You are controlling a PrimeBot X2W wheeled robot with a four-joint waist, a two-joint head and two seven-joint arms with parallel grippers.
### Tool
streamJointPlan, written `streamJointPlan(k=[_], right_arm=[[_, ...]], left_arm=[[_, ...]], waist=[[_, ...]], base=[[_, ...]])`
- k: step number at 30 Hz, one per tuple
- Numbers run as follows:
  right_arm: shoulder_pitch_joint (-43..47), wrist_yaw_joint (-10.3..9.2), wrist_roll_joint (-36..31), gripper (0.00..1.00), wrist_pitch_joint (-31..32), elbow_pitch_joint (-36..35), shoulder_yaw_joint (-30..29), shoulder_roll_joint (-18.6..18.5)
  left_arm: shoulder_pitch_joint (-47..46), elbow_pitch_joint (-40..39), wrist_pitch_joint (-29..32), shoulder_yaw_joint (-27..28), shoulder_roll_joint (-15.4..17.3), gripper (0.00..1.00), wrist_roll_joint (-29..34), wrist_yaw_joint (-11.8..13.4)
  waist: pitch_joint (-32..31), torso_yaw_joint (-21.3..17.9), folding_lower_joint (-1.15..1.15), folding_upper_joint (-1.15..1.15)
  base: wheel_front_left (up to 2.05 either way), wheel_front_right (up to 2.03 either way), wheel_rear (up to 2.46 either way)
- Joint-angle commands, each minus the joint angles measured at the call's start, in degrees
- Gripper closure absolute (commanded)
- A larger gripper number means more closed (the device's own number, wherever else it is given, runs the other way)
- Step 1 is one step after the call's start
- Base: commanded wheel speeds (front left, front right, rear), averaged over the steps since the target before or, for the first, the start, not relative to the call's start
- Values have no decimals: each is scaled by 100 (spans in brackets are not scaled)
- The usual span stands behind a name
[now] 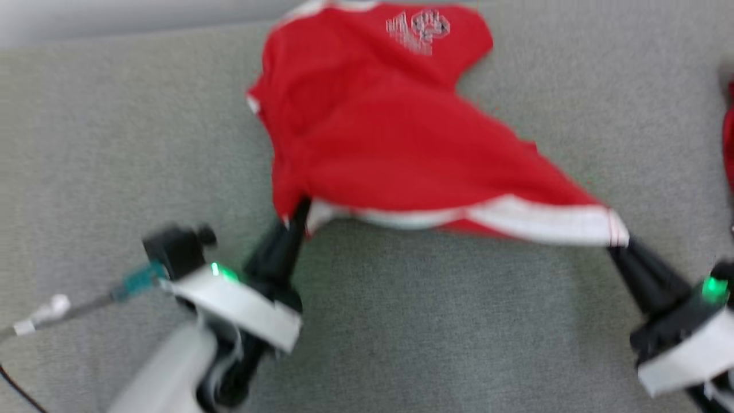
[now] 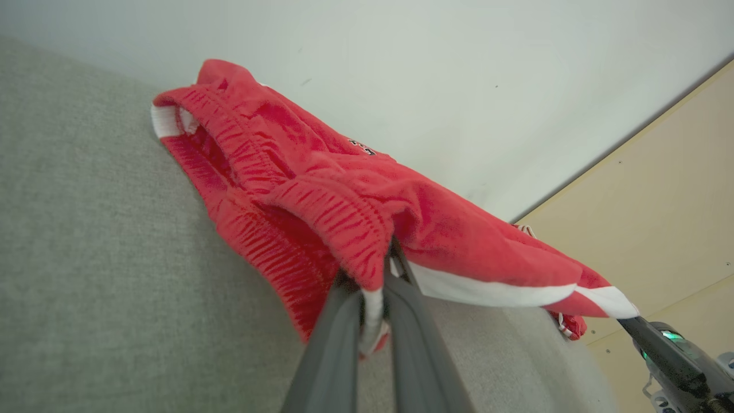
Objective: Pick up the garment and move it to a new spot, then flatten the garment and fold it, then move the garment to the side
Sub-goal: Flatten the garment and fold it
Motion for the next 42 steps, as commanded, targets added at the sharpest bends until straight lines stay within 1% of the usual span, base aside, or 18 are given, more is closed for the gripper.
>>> streamJointPlan(k=[1,4,6,9,12,16,19,20,21,23,25,27,32,34,35,37,40,42], right_arm=[[392,-4,-167,100,-38,-70,44,-109],[897,-4,-410,100,-16,-139,112,-275],[1223,-4,-499,100,2,-210,87,-324],[1768,-4,-468,100,39,-336,-31,-427],[2359,-4,-371,100,100,-583,-162,-526],[3072,-4,-251,100,180,-988,-481,-652],[3310,-4,-184,100,287,-1304,-767,-682],[3310,-4,-184,100,287,-1304,-767,-682],[3246,-4,-217,100,401,-1448,-936,-722],[3041,-4,-166,100,562,-1589,-1059,-695],[2769,-4,-156,100,770,-1662,-1122,-743],[2451,-4,-31,100,993,-1722,-1117,-729],[1461,-4,336,100,1499,-1503,-1085,-825],[1047,-4,447,100,1646,-1321,-1073,-880],[1047,-4,447,100,1646,-1321,-1073,-880],[623,-4,554,100,1784,-1119,-1036,-904],[-16,-4,661,100,1976,-814,-886,-904],[-424,-4,695,100,2091,-616,-776,-872]], left_arm=[[419,-164,-44,-72,108,100,112,106],[1059,-454,-35,-219,235,100,126,283],[1507,-673,-39,-239,327,100,15,406],[2175,-1026,-37,-267,492,100,-63,629],[2790,-1450,-4,-340,545,100,-213,794],[3280,-1995,108,-478,625,100,-402,878],[3386,-2328,251,-554,626,100,-502,872],[3386,-2328,251,-554,626,100,-502,872],[3314,-2521,331,-525,578,100,-647,877],[3186,-2713,424,-459,479,100,-885,840],[3032,-2852,571,-382,422,100,-1123,826],[2854,-2998,739,-307,380,100,-1306,867],[2291,-3263,1301,-175,269,100,-1849,1031],[2026,-3281,1442,-69,190,100,-1992,1150],[2026,-3281,1442,-69,190,100,-1992,1150],[1783,-3281,1583,11,26,100,-2244,1315],[1424,-3145,1734,171,-285,100,-2618,1627],[1154,-2978,1743,311,-480,100,-2747,1835]], waist=[[-335,66,1,0],[-554,71,1,0],[-681,61,1,0],[-857,76,1,0],[-965,118,1,0],[-969,239,1,0],[-906,300,1,0],[-906,300,1,0],[-843,351,1,0],[-761,409,1,0],[-670,488,1,0],[-579,584,1,0],[-389,926,1,0],[-325,1061,1,0],[-325,1061,1,0],[-248,1179,1,0],[-117,1349,1,0],[5,1462,1,0]], base=[[0,0,0],[0,0,0],[0,0,0],[0,0,0],[0,0,0],[0,0,0],[0,0,0],[0,0,0],[0,0,0],[0,0,0],[0,0,0],[0,0,0],[0,0,0],[0,0,0],[0,0,0],[0,0,0],[0,0,0],[0,0,0]])
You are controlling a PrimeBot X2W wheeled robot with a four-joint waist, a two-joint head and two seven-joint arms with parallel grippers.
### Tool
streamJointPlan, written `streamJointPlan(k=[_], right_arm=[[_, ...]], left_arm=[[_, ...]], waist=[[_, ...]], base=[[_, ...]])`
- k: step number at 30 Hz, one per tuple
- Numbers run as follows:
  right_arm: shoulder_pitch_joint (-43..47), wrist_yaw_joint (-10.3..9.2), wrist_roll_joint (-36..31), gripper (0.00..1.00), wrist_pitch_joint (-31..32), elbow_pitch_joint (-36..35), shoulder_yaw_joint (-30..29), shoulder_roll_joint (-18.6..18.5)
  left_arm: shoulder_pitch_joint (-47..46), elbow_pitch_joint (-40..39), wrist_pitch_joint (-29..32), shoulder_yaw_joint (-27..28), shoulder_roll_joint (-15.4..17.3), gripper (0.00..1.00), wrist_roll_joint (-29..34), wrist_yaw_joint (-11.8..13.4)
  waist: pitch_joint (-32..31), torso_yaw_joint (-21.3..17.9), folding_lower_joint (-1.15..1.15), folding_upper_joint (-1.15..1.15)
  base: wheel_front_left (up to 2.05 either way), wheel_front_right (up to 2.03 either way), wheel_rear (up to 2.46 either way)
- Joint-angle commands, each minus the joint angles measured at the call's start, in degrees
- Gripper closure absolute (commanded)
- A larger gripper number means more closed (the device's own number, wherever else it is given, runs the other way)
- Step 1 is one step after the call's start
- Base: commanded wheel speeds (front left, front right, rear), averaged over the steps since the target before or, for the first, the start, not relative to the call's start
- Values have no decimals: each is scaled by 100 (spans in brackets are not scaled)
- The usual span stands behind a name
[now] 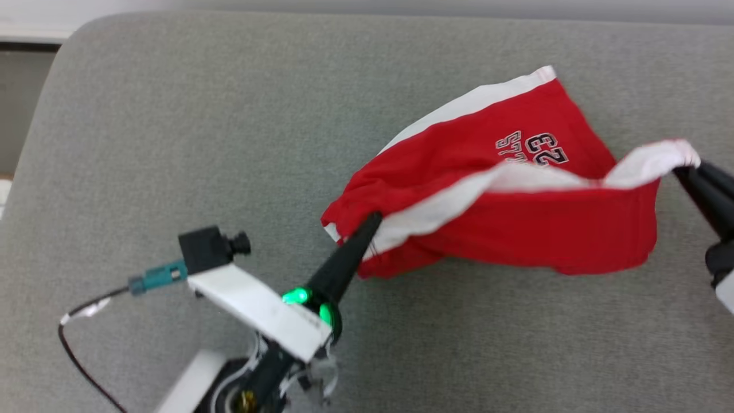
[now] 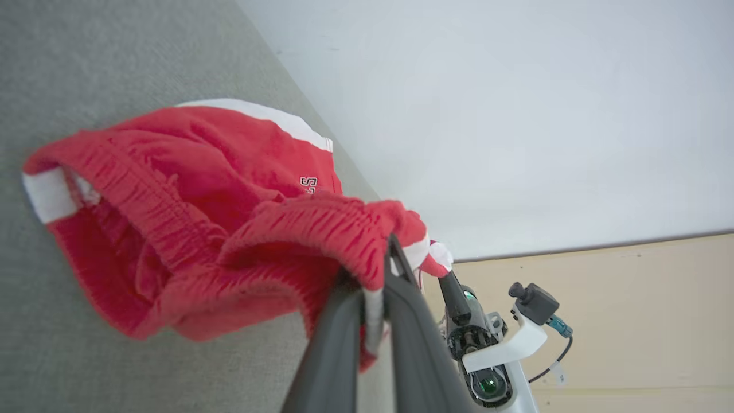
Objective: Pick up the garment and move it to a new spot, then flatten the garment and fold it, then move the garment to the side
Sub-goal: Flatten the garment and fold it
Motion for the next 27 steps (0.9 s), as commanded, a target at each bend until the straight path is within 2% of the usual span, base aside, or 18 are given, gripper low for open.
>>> streamJointPlan(k=[1,3,8,15,23,26,27], right_arm=[[-291,-5,29,100,47,147,59,28],[-681,-5,-35,100,113,369,199,81],[-1488,-5,-132,100,206,930,573,219],[-2171,-5,-193,100,64,1614,1070,290],[-2621,-5,-129,100,-280,2094,1529,353],[-2733,-5,-108,100,-416,2225,1664,340],[-2761,-5,-95,92,-459,2277,1709,333]], left_arm=[[-232,158,-17,97,-70,100,-64,93],[-501,426,2,135,-200,100,-64,233],[-1080,1027,61,124,-457,100,-44,332],[-1530,1608,52,37,-726,100,-18,193],[-1728,1999,-83,62,-875,100,-54,71],[-1763,2116,-129,50,-897,83,-17,46],[-1773,2145,-147,38,-905,76,-17,36]], waist=[[216,195,0,0],[330,282,0,0],[570,465,0,0],[728,695,0,0],[775,828,0,0],[785,867,0,0],[783,878,0,0]], base=[[0,0,0],[0,0,0],[0,0,0],[0,0,0],[0,0,0],[0,0,0],[0,0,0]])
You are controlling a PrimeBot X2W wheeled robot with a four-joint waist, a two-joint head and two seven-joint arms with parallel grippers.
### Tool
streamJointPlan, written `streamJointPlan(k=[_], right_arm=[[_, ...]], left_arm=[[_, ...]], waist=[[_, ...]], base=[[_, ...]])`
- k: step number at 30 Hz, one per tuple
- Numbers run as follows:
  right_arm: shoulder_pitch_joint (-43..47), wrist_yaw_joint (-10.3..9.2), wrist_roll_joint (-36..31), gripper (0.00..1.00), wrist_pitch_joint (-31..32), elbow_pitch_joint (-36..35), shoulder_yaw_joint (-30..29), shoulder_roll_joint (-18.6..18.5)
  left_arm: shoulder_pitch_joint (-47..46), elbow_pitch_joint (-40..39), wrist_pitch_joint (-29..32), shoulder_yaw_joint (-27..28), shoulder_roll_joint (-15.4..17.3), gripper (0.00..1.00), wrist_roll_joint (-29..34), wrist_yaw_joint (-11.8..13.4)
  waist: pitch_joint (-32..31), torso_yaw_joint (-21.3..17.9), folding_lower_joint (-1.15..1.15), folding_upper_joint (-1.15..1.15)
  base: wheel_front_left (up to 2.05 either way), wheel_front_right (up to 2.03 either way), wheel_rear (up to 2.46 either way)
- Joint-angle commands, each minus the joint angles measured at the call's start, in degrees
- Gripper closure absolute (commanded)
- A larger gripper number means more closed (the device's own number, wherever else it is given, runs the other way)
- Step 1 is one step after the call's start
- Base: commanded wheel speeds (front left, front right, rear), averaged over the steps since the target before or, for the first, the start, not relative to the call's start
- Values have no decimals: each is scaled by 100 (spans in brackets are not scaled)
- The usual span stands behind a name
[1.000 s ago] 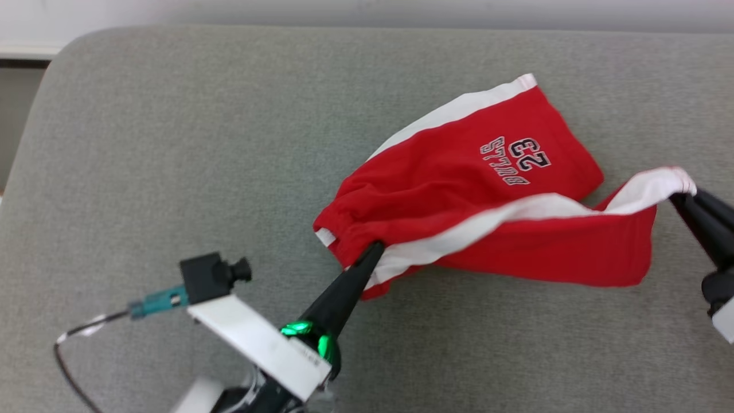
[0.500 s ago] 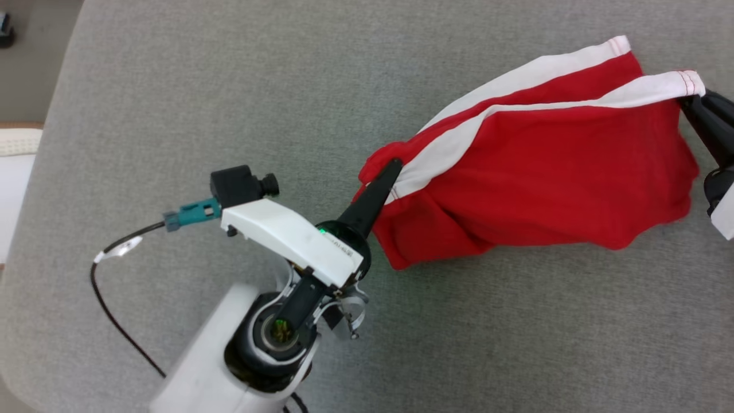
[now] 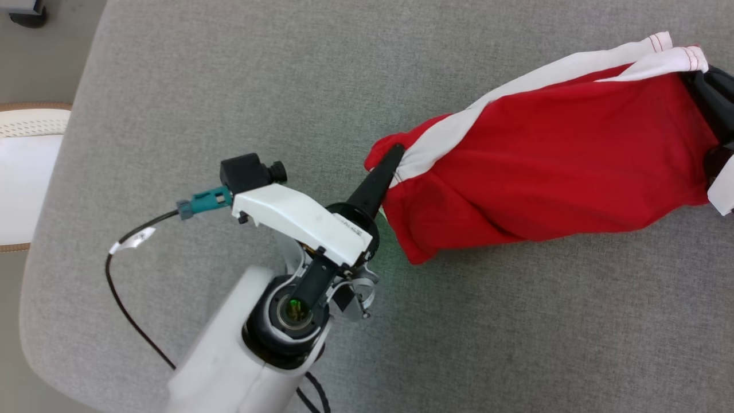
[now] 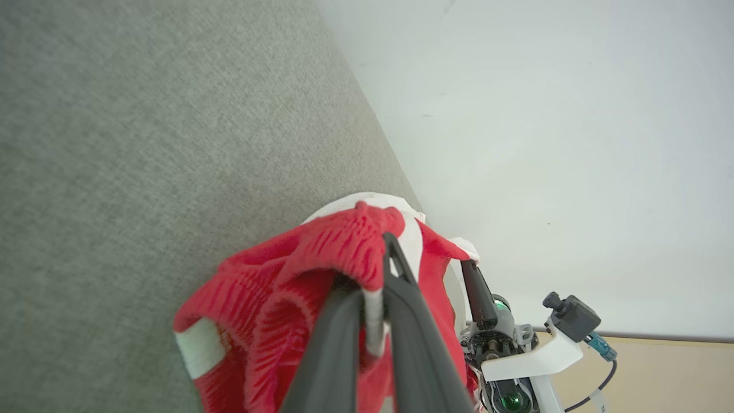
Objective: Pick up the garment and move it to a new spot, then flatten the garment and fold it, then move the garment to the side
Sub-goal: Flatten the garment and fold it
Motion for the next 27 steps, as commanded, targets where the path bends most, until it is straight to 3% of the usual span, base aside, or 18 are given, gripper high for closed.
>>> streamJointPlan(k=[1,2,3,10,14,19,24,27], right_arm=[[-107,-4,76,69,-90,103,56,-32],[-131,-4,87,31,-128,142,78,-28],[-146,-4,109,0,-156,196,106,-17],[-152,-4,321,0,-248,370,259,-69],[-100,-4,647,0,-155,418,135,-125],[110,-4,1252,0,426,402,-8,-141],[305,-4,1587,0,1159,425,-95,-175],[385,-4,1555,0,1481,558,-167,-144]], left_arm=[[-50,48,-51,-17,-3,60,1,-43],[-43,67,-54,-34,-12,51,0,-48],[-36,92,-45,-67,-6,0,36,-43],[158,92,-213,-228,299,0,481,-62],[280,-125,-776,-461,758,0,1429,-31],[485,-280,-1686,-697,1184,0,2765,283],[813,-317,-1946,-654,1078,0,3675,514],[980,-432,-1957,-551,922,0,4326,462]], waist=[[-5,18,-1,0],[-10,22,-1,0],[-19,21,-1,0],[-170,-68,-1,0],[-280,-124,-1,0],[-389,-104,-1,0],[-435,26,-1,0],[-428,142,-1,0]], base=[[0,0,0],[0,0,0],[0,0,0],[0,0,0],[0,0,0],[0,0,0],[0,0,0],[0,0,0]])
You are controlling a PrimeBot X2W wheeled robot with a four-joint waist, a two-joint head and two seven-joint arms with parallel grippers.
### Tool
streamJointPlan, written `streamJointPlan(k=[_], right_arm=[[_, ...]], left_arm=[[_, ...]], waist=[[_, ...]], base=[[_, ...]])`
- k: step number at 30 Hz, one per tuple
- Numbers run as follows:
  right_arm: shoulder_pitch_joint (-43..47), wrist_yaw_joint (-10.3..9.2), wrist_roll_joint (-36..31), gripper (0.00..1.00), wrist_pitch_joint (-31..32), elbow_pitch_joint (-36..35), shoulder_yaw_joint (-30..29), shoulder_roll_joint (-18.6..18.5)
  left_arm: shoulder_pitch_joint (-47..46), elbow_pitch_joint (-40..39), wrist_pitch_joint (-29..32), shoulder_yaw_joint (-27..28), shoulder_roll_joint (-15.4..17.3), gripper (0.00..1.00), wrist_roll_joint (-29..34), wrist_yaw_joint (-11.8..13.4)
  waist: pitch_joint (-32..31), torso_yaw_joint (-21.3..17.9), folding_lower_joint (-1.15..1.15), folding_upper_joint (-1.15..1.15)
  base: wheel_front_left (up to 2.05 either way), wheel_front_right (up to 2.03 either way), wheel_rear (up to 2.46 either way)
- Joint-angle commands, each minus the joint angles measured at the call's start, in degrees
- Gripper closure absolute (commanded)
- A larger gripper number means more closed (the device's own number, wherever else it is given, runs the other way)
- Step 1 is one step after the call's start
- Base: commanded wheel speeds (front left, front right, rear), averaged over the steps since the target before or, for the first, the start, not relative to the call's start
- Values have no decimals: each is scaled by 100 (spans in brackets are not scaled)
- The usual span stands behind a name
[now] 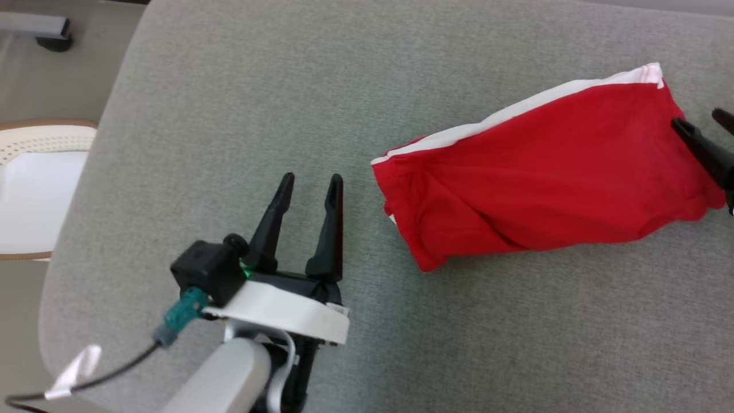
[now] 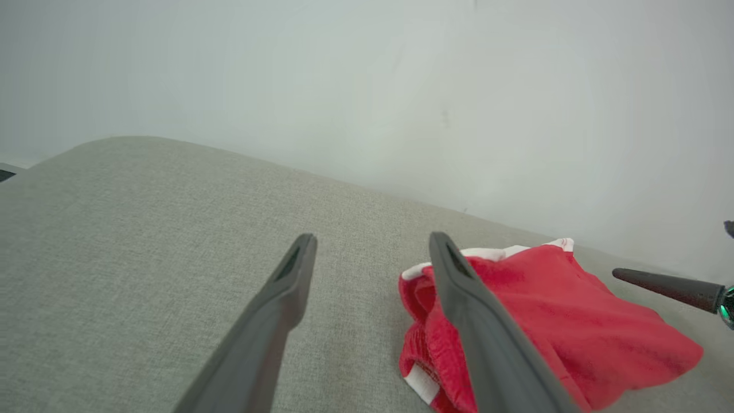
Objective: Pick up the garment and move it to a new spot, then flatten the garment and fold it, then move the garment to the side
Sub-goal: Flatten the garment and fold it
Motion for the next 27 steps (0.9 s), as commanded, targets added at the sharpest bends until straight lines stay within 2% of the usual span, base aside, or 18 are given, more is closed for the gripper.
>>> streamJointPlan(k=[1,5,10,11,12,13,16,19,24,27], right_arm=[[105,-4,-72,0,191,149,-55,25],[123,-4,-201,0,621,539,-221,257],[204,-1,-305,0,1032,911,-402,837],[202,0,-389,31,1068,929,-405,920],[200,0,-488,89,1072,972,-429,968],[206,2,-583,100,1089,1010,-445,1012],[256,4,-738,100,1125,1050,-493,1124],[299,4,-841,100,959,1143,-790,1262],[524,-2,-834,100,828,1082,-1256,1505],[761,-2,-777,100,764,1028,-1524,1514]], left_arm=[[188,-102,-17,102,-156,0,404,-91],[563,-132,-14,342,-547,0,1007,-374],[920,21,-16,617,-936,0,1464,-742],[963,41,-16,680,-982,0,1545,-803],[1008,62,-16,728,-1025,0,1622,-863],[1048,83,-16,781,-1064,0,1682,-927],[1116,139,-16,851,-1114,0,1810,-1057],[1225,202,-16,1010,-1148,0,2009,-1201],[1501,315,-17,1237,-1170,0,2219,-1392],[1666,364,-16,1366,-1180,0,2326,-1496]], waist=[[10,108,0,0],[7,265,0,0],[-35,425,0,0],[-44,442,0,0],[-55,454,0,0],[-67,459,0,0],[-111,440,0,0],[-205,304,0,0],[-428,-118,0,0],[-580,-408,0,0]], base=[[0,0,0],[0,0,0],[0,0,0],[0,0,0],[0,0,0],[0,0,0],[0,0,0],[0,0,0],[0,0,0],[0,0,0]])
